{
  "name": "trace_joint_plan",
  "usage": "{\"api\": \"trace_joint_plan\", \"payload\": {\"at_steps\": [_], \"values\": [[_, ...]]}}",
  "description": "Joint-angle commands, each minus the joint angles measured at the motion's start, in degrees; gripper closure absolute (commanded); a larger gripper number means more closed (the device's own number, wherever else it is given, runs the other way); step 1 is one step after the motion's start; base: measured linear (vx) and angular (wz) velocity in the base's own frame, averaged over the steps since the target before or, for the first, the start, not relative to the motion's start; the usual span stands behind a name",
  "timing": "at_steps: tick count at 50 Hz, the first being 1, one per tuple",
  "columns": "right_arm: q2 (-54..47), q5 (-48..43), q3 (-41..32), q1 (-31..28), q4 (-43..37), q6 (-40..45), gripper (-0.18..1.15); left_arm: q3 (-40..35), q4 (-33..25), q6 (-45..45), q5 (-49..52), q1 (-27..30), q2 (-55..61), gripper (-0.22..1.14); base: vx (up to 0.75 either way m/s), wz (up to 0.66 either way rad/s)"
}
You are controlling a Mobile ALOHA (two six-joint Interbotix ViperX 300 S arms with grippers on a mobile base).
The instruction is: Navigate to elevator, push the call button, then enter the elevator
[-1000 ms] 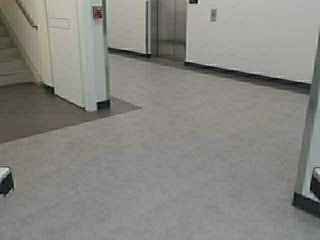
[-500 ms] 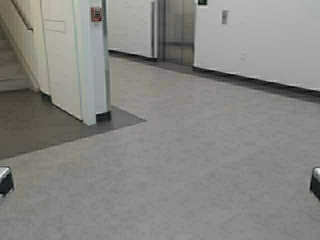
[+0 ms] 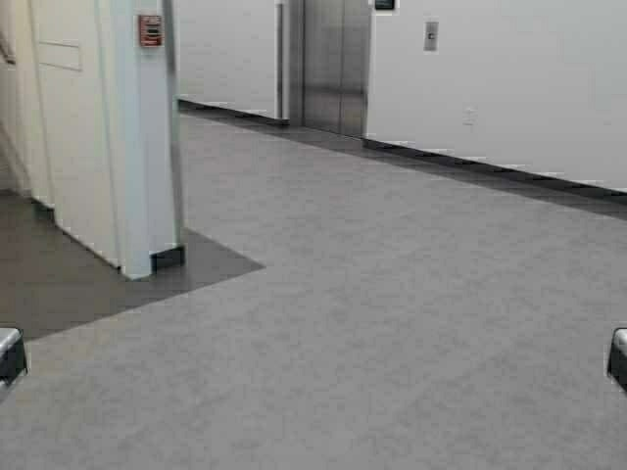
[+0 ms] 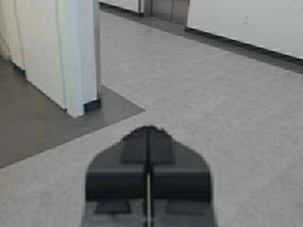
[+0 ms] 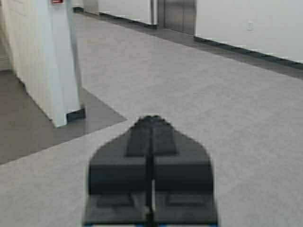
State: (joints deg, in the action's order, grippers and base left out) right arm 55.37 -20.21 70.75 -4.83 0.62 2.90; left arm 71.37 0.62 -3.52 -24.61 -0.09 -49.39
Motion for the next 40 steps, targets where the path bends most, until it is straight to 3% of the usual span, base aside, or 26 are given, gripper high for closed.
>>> {"api": "trace_joint_plan", "payload": {"at_steps": [1, 23, 40], "values": [[-0.35, -0.18, -0.26, -0.09, 0.0, 0.09, 0.92, -0.79, 0.09, 0.09, -0.44, 0.0, 1.32, 0.89, 0.89, -0.16], [-0.35, -0.18, -0.18, -0.09, 0.0, -0.09, 0.92, -0.62, 0.0, -0.18, -0.44, 0.0, 1.05, 0.89, 0.87, -0.05], [-0.62, -0.18, -0.18, -0.09, 0.0, 0.0, 0.92, -0.62, 0.0, -0.09, -0.44, 0.0, 0.44, 0.89, 0.83, -0.25]]}}
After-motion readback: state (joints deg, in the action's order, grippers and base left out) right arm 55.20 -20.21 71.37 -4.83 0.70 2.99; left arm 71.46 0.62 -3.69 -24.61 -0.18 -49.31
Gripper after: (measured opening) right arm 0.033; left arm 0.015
